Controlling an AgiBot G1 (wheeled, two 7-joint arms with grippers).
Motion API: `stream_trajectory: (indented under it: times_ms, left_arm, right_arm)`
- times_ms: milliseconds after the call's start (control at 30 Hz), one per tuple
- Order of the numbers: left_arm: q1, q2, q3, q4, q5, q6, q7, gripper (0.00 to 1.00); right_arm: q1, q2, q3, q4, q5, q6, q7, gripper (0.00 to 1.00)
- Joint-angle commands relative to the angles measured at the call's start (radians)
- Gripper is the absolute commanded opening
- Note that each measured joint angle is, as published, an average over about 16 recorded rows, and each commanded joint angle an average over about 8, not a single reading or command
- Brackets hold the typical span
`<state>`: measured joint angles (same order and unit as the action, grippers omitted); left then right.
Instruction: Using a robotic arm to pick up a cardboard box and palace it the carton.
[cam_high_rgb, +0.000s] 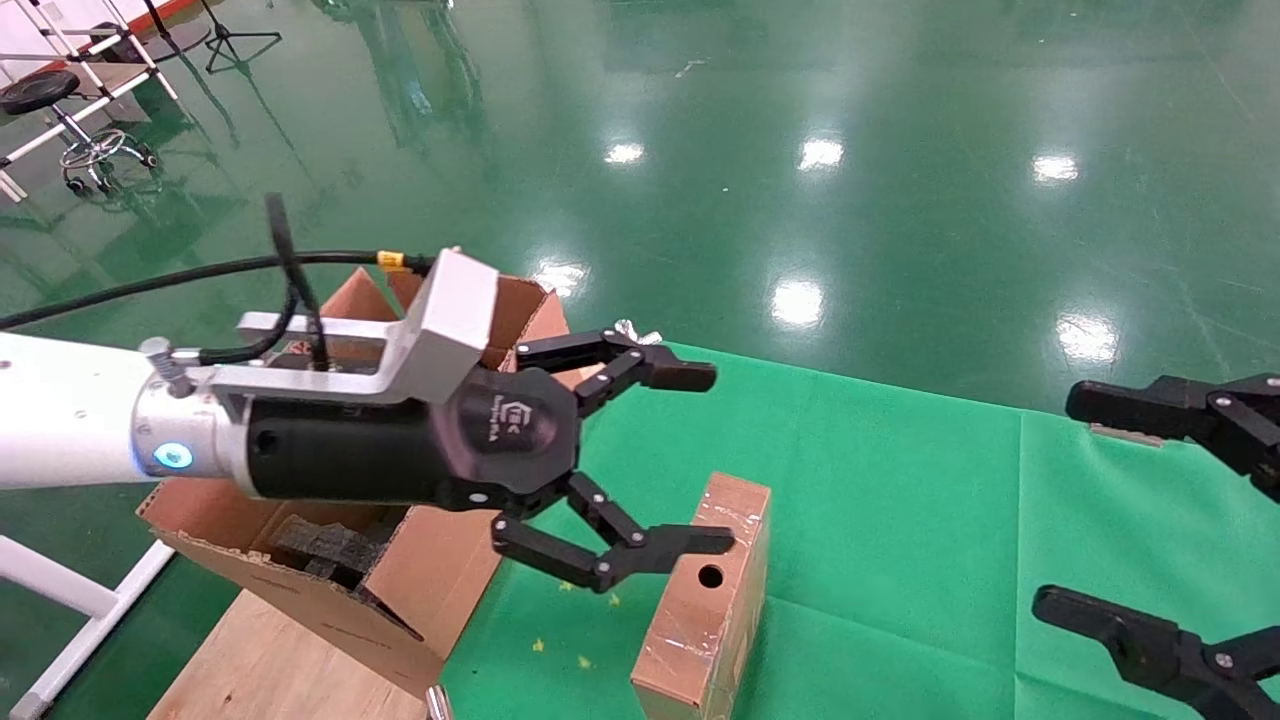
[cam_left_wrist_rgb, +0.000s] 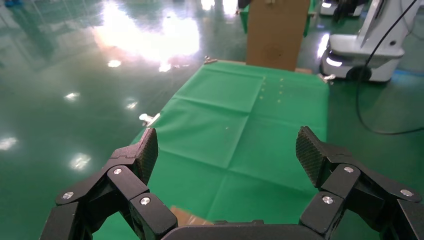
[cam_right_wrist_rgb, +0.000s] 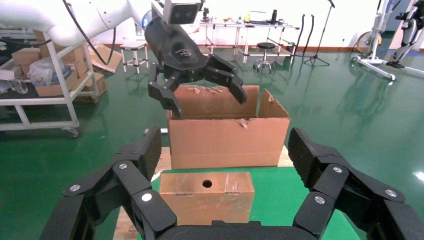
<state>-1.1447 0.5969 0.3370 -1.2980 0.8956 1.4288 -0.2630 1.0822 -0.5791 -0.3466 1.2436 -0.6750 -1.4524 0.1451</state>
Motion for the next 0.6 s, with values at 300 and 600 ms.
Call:
stream_trajectory:
  times_ms: [300,600]
  left_arm:
    - [-0.013,0.006,0.007,0.002,0.01,-0.012,-0.022,1.0]
    - [-0.121,0.046,0.058,-0.04,0.127,-0.123,-0.201,1.0]
  right_arm:
    - [0.0,0.0,0.0,0.0,0.0,0.0,0.0,0.0]
    - [0.0,0.0,0.0,0.0,0.0,0.0,0.0,0.0]
